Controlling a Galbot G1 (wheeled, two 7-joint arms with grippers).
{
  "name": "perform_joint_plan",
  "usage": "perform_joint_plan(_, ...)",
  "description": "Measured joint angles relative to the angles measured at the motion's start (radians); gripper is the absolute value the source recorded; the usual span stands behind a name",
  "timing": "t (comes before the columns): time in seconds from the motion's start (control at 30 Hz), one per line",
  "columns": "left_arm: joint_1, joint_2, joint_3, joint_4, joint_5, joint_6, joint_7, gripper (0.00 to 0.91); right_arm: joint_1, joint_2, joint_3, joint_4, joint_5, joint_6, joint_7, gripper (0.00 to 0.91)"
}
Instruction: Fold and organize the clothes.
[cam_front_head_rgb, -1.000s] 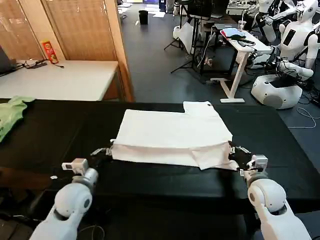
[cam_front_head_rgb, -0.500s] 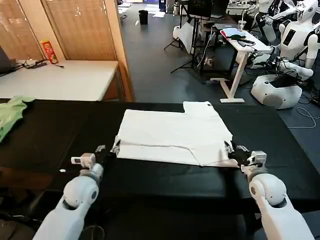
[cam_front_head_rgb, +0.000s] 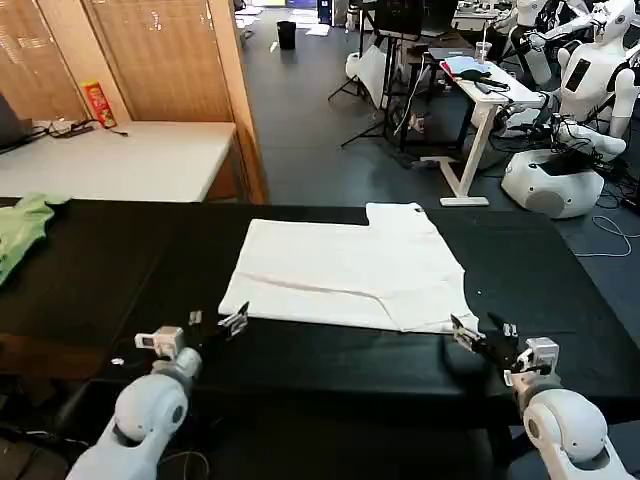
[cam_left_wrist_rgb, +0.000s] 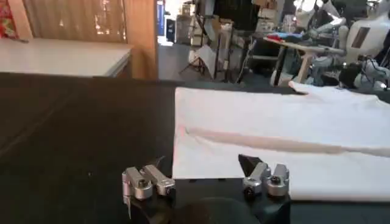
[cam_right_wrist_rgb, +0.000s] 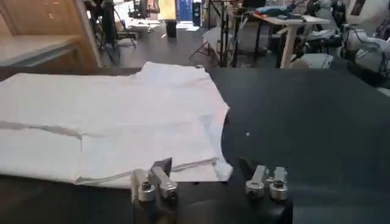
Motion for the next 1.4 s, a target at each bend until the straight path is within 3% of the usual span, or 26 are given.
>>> perform_joint_plan(0.03, 0.002, 0.000, -0.001, 0.000, 0.000, 0.000, 0.000, 0.497, -0.001, 0.002, 0.000, -0.001, 0.000, 0.000, 0.000, 0.390)
perform_joint_plan(0.07, 0.004, -0.001, -0.002, 0.000, 0.000, 0.001, 0.000, 0.244, -0.003, 0.003, -0.001, -0.003, 0.000, 0.000, 0.001, 0.273)
perform_joint_plan(0.1, 0.004, -0.001, -0.002, 0.002, 0.000, 0.002, -0.001, 0.107, -0.004, 0.004, -0.001, -0.004, -0.001, 0.001, 0.001, 0.127)
perform_joint_plan(0.17, 0.006, -0.002, -0.004, 0.006, -0.003, 0.003, 0.000, 0.020, -0.010, 0.006, 0.000, -0.002, -0.001, 0.003, 0.001, 0.078)
perform_joint_plan(0.3, 0.017, -0.001, -0.007, -0.002, -0.011, 0.005, 0.002, 0.000, -0.029, 0.007, 0.007, 0.021, 0.000, -0.002, 0.008, 0.000)
perform_joint_plan(0.73, 0.113, 0.032, -0.047, -0.109, 0.013, 0.015, -0.028, 0.000, -0.141, 0.006, 0.042, 0.106, 0.006, -0.021, 0.032, 0.000)
perform_joint_plan(0.77, 0.111, 0.033, -0.051, -0.109, 0.017, 0.012, -0.029, 0.741, -0.141, 0.005, 0.043, 0.106, 0.006, -0.021, 0.032, 0.000)
perform_joint_plan(0.8, 0.108, 0.035, -0.053, -0.108, 0.016, 0.009, -0.027, 0.878, -0.142, 0.005, 0.043, 0.106, 0.006, -0.022, 0.032, 0.000)
perform_joint_plan(1.23, -0.009, 0.039, -0.020, 0.006, 0.003, -0.019, 0.020, 0.878, -0.143, 0.011, 0.045, 0.113, 0.002, -0.027, 0.030, 0.000)
perform_joint_plan(1.27, -0.015, 0.036, -0.014, 0.013, 0.003, -0.019, 0.021, 0.751, -0.142, 0.011, 0.045, 0.113, 0.002, -0.027, 0.030, 0.000)
perform_joint_plan(1.3, -0.022, 0.032, -0.008, 0.020, 0.002, -0.018, 0.022, 0.468, -0.142, 0.011, 0.045, 0.113, 0.002, -0.027, 0.030, 0.000)
perform_joint_plan(1.33, -0.027, 0.028, -0.004, 0.026, 0.001, -0.018, 0.022, 0.244, -0.142, 0.011, 0.046, 0.113, 0.002, -0.028, 0.030, 0.000)
perform_joint_plan(1.4, -0.039, 0.022, 0.004, 0.041, -0.001, -0.018, 0.021, 0.000, -0.143, 0.011, 0.048, 0.113, 0.002, -0.028, 0.030, 0.000)
